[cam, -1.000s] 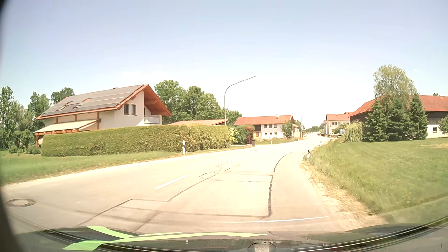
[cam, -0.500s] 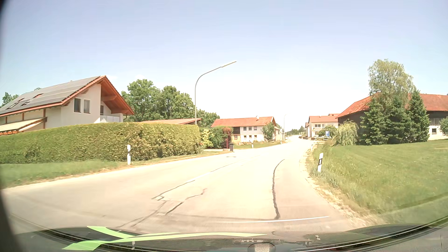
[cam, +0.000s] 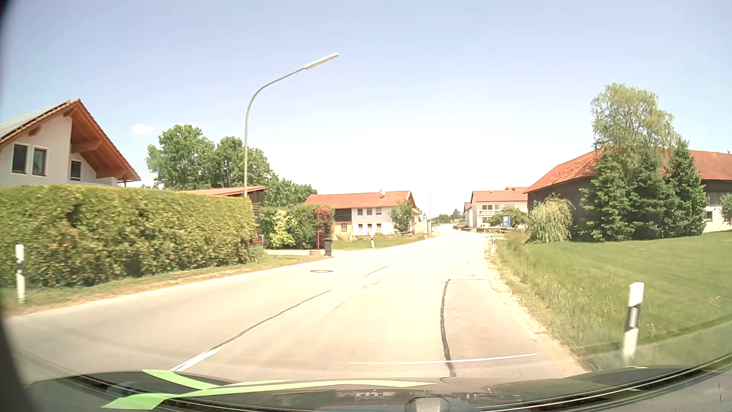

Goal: Follow the waypoints while adhering to traffic rules and regulations

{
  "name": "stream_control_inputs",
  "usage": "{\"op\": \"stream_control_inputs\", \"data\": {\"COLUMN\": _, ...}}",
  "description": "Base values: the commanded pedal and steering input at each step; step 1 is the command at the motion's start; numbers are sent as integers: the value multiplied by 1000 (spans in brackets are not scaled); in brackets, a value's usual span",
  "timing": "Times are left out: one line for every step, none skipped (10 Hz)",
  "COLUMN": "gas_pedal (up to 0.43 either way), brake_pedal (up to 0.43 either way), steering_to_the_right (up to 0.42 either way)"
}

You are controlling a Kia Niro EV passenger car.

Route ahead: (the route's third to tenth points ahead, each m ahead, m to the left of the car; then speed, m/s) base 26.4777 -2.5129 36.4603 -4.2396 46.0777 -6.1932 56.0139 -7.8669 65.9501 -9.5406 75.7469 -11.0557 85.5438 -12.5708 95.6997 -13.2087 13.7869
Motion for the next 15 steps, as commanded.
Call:
{"op": "stream_control_inputs", "data": {"gas_pedal": 177, "brake_pedal": 0, "steering_to_the_right": 55}}
{"op": "stream_control_inputs", "data": {"gas_pedal": 177, "brake_pedal": 0, "steering_to_the_right": 50}}
{"op": "stream_control_inputs", "data": {"gas_pedal": 177, "brake_pedal": 0, "steering_to_the_right": 47}}
{"op": "stream_control_inputs", "data": {"gas_pedal": 177, "brake_pedal": 0, "steering_to_the_right": 43}}
{"op": "stream_control_inputs", "data": {"gas_pedal": 157, "brake_pedal": 0, "steering_to_the_right": 41}}
{"op": "stream_control_inputs", "data": {"gas_pedal": 150, "brake_pedal": 0, "steering_to_the_right": 40}}
{"op": "stream_control_inputs", "data": {"gas_pedal": 150, "brake_pedal": 0, "steering_to_the_right": 38}}
{"op": "stream_control_inputs", "data": {"gas_pedal": 150, "brake_pedal": 0, "steering_to_the_right": 38}}
{"op": "stream_control_inputs", "data": {"gas_pedal": 150, "brake_pedal": 0, "steering_to_the_right": 34}}
{"op": "stream_control_inputs", "data": {"gas_pedal": 157, "brake_pedal": 0, "steering_to_the_right": 31}}
{"op": "stream_control_inputs", "data": {"gas_pedal": 157, "brake_pedal": 0, "steering_to_the_right": 28}}
{"op": "stream_control_inputs", "data": {"gas_pedal": 157, "brake_pedal": 0, "steering_to_the_right": 28}}
{"op": "stream_control_inputs", "data": {"gas_pedal": 169, "brake_pedal": 0, "steering_to_the_right": 28}}
{"op": "stream_control_inputs", "data": {"gas_pedal": 169, "brake_pedal": 0, "steering_to_the_right": 26}}
{"op": "stream_control_inputs", "data": {"gas_pedal": 177, "brake_pedal": 0, "steering_to_the_right": 23}}
